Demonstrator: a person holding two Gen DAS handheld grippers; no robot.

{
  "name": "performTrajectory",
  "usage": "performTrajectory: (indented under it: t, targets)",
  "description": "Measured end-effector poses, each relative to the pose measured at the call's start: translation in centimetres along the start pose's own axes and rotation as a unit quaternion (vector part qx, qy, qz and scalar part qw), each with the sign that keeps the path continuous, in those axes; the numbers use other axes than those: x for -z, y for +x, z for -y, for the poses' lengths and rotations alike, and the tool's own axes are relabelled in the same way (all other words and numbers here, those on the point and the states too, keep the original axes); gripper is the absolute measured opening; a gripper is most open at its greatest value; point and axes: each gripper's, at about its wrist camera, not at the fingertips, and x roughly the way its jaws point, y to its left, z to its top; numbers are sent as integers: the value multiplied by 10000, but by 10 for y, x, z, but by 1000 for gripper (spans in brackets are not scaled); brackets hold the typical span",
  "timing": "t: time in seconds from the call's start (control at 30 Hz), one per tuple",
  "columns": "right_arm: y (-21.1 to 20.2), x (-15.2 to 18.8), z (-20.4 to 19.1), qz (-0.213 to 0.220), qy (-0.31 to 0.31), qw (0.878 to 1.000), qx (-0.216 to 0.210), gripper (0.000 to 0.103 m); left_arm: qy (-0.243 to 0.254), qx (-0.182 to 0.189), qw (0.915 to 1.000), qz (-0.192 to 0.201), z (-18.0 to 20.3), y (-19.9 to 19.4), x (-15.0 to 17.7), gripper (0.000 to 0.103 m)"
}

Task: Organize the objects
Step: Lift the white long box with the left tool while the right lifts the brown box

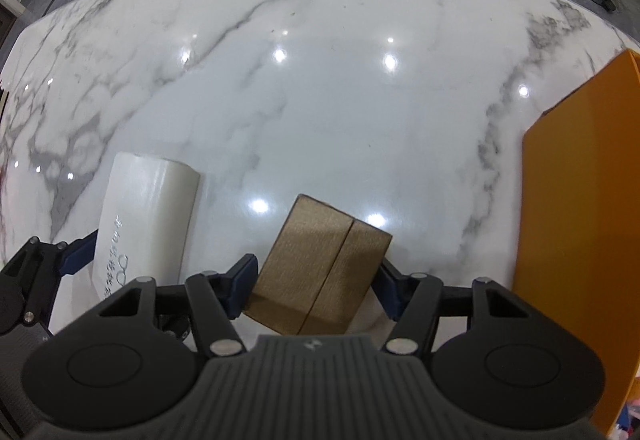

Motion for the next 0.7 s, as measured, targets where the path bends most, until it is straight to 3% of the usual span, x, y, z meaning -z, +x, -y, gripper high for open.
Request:
performTrajectory:
  t: [0.07,0.13,0.2,0.7]
  targets:
    - [1,0,-3,45,-18,10000,16,64,-29,-27,10000,16,2,0,0,96]
    - [2,-3,-1,50,-32,10000,30,63,-98,-41,9999,11,3,-1,-1,88]
    - [3,-4,0,71,-82,9999,39,63,-160,-94,9998,50,3,-4,-3,70]
    - [-16,9,2,185,-525,9984,19,49,-103,-29,9999,70,8,-22,-2,70]
